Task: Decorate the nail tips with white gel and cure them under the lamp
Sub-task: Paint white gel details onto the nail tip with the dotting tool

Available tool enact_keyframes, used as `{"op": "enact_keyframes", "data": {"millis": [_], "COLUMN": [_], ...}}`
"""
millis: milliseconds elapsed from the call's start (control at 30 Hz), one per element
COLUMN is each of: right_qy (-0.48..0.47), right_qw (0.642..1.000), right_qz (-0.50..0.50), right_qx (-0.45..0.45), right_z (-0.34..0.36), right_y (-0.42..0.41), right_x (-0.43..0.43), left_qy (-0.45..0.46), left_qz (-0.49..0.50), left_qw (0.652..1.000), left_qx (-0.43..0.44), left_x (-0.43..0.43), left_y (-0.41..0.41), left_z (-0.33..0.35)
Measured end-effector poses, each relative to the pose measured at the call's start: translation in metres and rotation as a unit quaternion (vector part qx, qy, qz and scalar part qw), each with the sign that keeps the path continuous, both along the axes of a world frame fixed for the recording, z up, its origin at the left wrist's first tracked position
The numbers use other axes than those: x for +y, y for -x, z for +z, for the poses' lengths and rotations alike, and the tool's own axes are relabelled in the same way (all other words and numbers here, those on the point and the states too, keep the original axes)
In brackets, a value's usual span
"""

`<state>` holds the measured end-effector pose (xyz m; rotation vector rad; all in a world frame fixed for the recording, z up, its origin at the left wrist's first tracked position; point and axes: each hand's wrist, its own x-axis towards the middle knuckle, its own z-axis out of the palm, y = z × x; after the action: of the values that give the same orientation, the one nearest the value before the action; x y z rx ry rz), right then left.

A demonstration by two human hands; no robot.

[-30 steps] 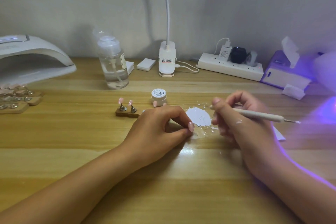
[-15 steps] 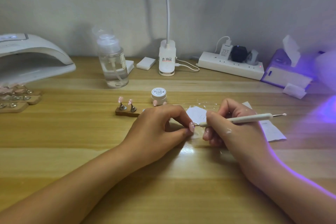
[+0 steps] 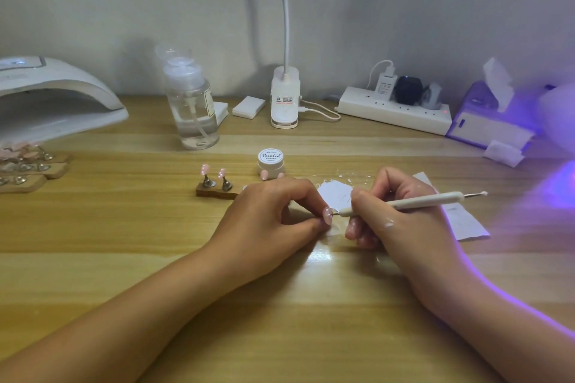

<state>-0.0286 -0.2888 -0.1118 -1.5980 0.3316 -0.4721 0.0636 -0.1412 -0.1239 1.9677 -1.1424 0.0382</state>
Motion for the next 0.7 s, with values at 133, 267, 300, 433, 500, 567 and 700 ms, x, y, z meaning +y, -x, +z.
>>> {"op": "enact_keyframes", "data": {"millis": [133,267,300,433,500,567,700], "right_qy": [-0.005,0.009,0.011,0.006,0.007,0.008,-0.005], "right_qw": [1.0,1.0,1.0,1.0,1.0,1.0,1.0], "right_qz": [-0.004,0.001,0.0,-0.002,0.001,0.002,-0.008], "right_qx": [-0.001,0.007,0.008,0.003,0.005,0.006,-0.004], "right_z": [0.0002,-0.0009,-0.0011,-0.0008,-0.0009,-0.0009,0.0003], "right_y": [0.0001,-0.0002,-0.0004,0.0001,0.0,-0.0005,-0.0001], "right_x": [-0.0005,-0.0008,-0.0009,-0.0011,-0.0008,-0.0005,-0.0011], "left_qy": [-0.004,-0.007,-0.008,-0.009,-0.007,-0.002,0.003], "left_qz": [0.001,0.0,0.0,0.002,0.001,0.001,-0.003], "left_qw": [1.0,1.0,1.0,1.0,1.0,1.0,1.0], "left_qx": [0.002,0.006,0.007,0.006,0.004,0.003,-0.003], "left_x": [0.0007,0.0007,0.0006,0.0005,0.0004,0.0001,0.0], "left_y": [-0.0006,-0.0007,-0.0008,-0.0007,-0.0008,-0.0003,0.0008], "left_z": [-0.0005,0.0,0.0001,0.0,-0.0003,-0.0005,0.0]}}
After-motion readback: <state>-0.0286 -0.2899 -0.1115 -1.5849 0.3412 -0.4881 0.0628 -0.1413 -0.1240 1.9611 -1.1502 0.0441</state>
